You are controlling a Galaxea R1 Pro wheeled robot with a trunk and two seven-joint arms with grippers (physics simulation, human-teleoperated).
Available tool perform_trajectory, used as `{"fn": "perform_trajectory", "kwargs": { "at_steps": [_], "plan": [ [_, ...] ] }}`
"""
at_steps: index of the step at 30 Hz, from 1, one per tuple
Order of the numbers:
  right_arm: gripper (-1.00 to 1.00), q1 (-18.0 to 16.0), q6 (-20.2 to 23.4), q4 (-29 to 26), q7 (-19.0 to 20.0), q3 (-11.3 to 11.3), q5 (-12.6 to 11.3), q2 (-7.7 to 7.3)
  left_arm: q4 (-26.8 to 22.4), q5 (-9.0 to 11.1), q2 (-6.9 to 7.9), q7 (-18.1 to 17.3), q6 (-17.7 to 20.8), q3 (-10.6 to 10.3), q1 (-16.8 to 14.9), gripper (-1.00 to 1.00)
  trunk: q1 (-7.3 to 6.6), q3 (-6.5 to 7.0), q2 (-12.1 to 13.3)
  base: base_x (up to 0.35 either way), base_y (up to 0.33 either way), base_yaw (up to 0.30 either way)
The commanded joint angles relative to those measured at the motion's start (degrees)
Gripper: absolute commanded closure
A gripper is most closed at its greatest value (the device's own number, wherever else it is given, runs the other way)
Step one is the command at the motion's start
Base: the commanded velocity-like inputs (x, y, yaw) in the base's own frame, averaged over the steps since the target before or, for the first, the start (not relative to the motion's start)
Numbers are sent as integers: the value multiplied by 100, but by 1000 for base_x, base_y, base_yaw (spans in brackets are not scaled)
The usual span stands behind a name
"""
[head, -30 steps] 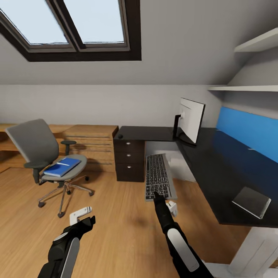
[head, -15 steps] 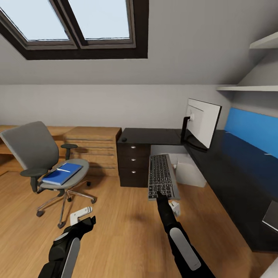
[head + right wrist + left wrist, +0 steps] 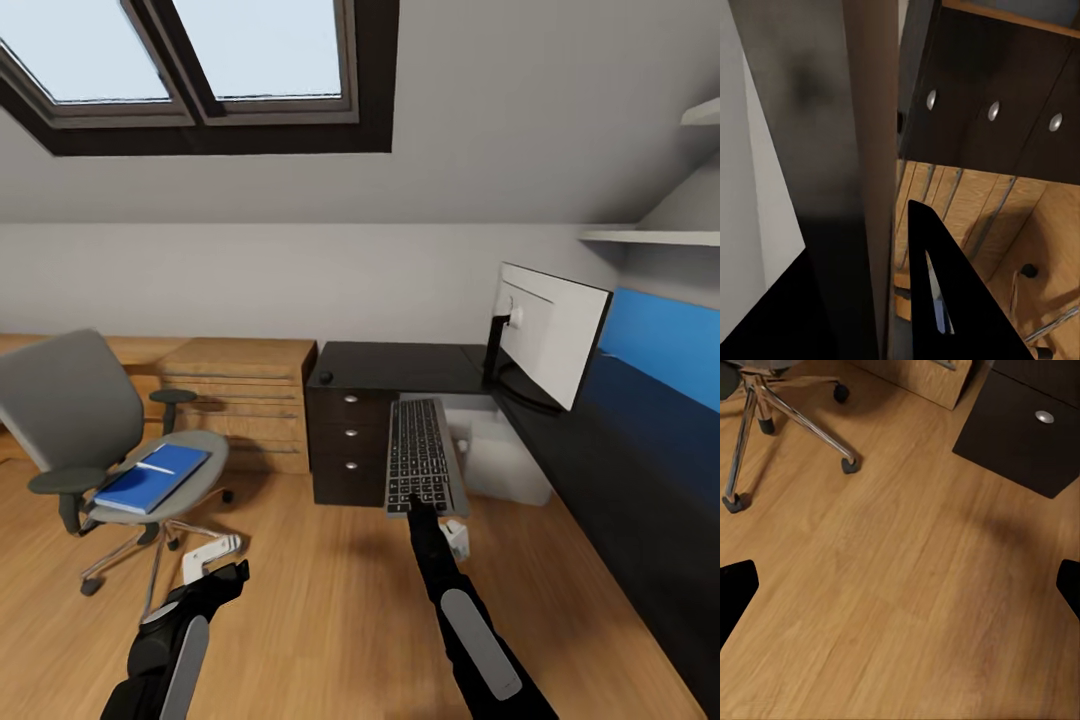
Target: In the bedroom, organize the workspace by keeping the computer under the desk, ensuring the monitor is on the desk, placing the keyboard on the desk next to the monitor, placing the mouse on the desk next to the keyboard, moving the folder from the swivel chair onto the desk next to the mouse, stacking the notebook on top of the folder with the pen on top of the notebook, and positioning the swivel chair next to the desk.
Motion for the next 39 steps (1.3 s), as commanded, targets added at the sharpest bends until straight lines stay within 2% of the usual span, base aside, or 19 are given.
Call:
{"fn": "perform_trajectory", "kwargs": {
  "at_steps": [1,13,18,23,28,31,36,39],
  "plan": [
    [100,-5,-33,3,35,14,-56,-6,-7,61,-3,43,19,3,-4,-100,-20,12,39,321,12,0],
    [100,-5,43,24,31,10,-86,-206,2,61,-3,43,20,2,-4,-100,-283,228,520,322,2,0],
    [100,-3,65,27,34,2,-163,-267,2,61,-3,43,21,2,-4,-100,-283,228,520,322,0,0],
    [100,-4,291,70,35,6,-402,-280,2,61,-3,43,21,2,-4,-100,-283,228,520,322,0,0],
    [100,-5,921,207,52,-6,-652,-283,2,61,-3,43,22,2,-4,-100,-283,228,520,322,0,0],
    [100,-5,1272,241,58,-99,-921,-283,2,61,-3,43,22,2,-4,-100,-283,228,520,322,0,0],
    [100,-5,1443,255,61,-217,-1284,-264,2,61,-3,39,22,2,-4,-100,-283,228,520,322,32,0],
    [100,-5,1430,256,63,-216,-1332,-247,2,61,-3,36,22,2,-4,-100,-283,228,520,322,91,0]
  ]
}}
